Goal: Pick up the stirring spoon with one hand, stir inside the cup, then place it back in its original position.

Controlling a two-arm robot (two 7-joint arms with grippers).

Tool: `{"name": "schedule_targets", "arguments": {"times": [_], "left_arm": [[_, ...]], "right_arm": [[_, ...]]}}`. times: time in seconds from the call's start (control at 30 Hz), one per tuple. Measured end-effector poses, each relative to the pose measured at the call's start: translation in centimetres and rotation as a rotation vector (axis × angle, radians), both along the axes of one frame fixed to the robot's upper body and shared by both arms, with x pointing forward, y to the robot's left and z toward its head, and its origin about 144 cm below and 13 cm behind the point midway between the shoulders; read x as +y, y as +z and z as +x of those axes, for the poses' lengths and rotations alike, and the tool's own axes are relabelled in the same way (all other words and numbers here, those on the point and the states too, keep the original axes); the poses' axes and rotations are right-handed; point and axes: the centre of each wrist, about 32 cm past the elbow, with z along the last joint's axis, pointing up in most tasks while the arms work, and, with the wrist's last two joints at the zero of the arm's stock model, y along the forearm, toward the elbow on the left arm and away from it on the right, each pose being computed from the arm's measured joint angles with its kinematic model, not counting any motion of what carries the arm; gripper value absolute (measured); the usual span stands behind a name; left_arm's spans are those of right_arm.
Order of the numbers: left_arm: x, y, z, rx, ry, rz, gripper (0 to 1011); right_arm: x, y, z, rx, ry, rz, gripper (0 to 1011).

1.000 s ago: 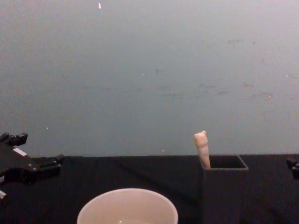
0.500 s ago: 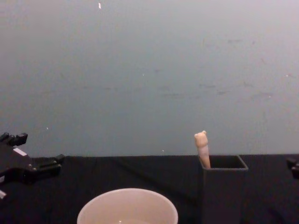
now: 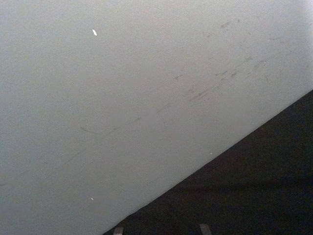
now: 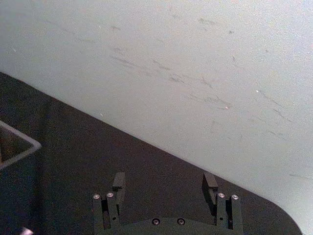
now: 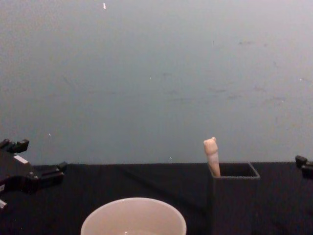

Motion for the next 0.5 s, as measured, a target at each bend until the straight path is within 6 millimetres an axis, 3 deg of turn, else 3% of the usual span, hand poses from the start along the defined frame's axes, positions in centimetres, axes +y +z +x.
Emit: {"name": "schedule_targets", "arguments": {"times": [0.5], "left_arm": [[0.0, 0.0, 0.0, 0.0, 0.0, 0.0, 1001]], "right_arm": [[1.5, 6.1, -1.0, 0.142, 0.144, 0.153, 1000]]}}
